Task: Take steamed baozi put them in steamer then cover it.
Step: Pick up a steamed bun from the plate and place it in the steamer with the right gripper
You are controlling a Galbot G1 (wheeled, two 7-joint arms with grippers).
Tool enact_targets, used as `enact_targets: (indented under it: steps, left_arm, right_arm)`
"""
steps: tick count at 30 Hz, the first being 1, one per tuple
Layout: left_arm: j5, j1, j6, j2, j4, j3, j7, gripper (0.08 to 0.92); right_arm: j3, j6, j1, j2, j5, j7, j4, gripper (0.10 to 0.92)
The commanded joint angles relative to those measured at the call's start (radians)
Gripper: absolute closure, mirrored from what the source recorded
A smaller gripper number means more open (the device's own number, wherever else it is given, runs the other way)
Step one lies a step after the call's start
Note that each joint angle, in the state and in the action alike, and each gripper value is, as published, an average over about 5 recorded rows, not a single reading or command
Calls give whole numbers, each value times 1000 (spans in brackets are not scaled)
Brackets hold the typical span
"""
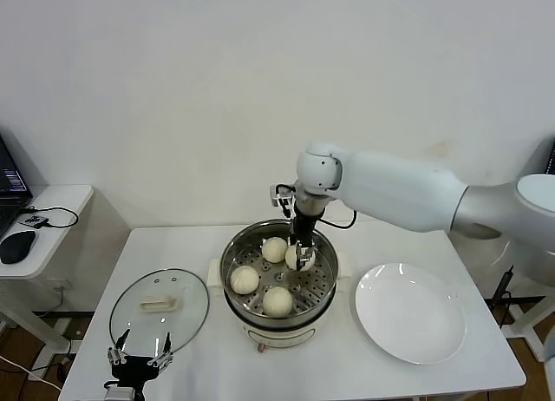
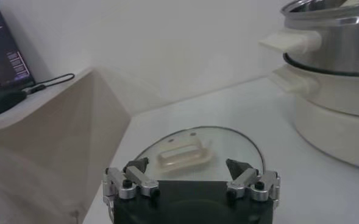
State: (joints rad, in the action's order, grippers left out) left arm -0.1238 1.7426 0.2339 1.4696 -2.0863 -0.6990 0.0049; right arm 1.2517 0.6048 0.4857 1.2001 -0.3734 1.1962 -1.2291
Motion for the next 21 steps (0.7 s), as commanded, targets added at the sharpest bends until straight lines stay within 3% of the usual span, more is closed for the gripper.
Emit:
enact_targets:
  steps: [1,9,17,21]
  left_arm:
    - [0,0,0,1,2,0,0,177]
    - [-3,-3,0,2,5,5,2,177]
    - [-6,-5,1,7,2,11,3,177]
    - [-8,-7,1,8,-5,14,4,177]
  right_arm:
    - [38,6,-37,17,-4,-14,-5,397]
    - [41,13,-51,-4,-1,-42,-22,394]
    - [-23,34,-23,-72,-17,-67,-62,231]
    - [-102,44,14,-157,-37,-67,-116,205]
